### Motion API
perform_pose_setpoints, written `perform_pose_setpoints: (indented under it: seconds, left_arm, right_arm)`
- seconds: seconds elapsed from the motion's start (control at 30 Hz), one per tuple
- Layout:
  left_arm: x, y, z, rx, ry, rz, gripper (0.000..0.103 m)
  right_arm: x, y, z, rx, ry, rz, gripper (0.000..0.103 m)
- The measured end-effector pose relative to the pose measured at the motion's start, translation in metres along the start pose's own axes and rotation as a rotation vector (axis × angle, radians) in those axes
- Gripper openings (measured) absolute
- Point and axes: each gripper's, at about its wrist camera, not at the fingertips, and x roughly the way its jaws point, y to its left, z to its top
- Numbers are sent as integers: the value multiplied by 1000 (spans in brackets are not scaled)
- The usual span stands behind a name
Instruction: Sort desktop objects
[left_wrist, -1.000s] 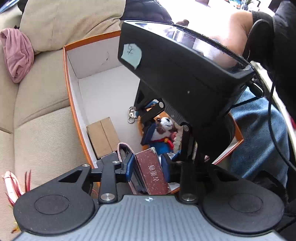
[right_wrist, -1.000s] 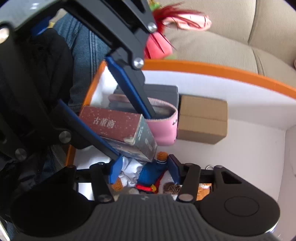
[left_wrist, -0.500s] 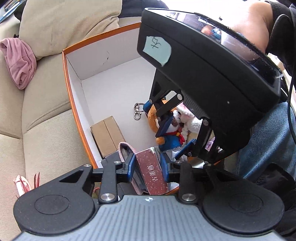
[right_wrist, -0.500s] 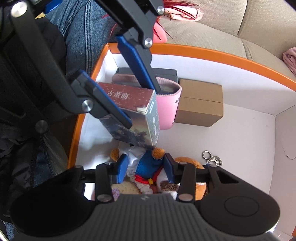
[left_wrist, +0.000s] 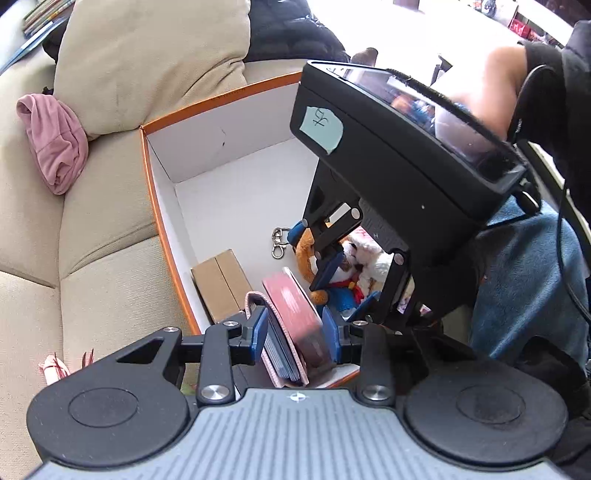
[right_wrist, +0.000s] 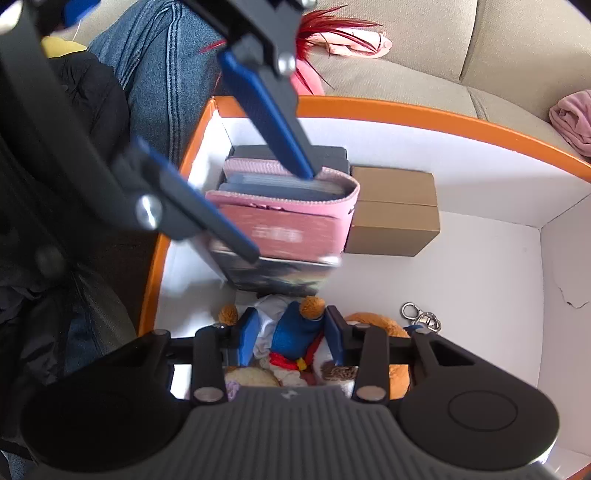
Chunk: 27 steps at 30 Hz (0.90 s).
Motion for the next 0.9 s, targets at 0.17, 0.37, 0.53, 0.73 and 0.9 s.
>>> perform_pose_setpoints:
  seconds: [0.17,0.37,0.53,0.73,0.9]
  left_arm:
    - [14,3,3,-18,12,-15,26]
    - [0,17,10,-52,-69,-45,26]
    - [5,37,18,-92,-68,-37,26]
    - [3,60,14,-168,-102,-29,26]
    - [2,86,9,-258,-135,-40,26]
  right_arm:
    - [-1,2,0,6,-7,-6,42]
    - [-4,-16,-4,32,-28,-5,42]
    - [-9,-28,-8,111,-71,23,42]
    - [-34,-45,-15,225,-156,-6,48]
    - [-42,-61,-7,277,-145,-146,79]
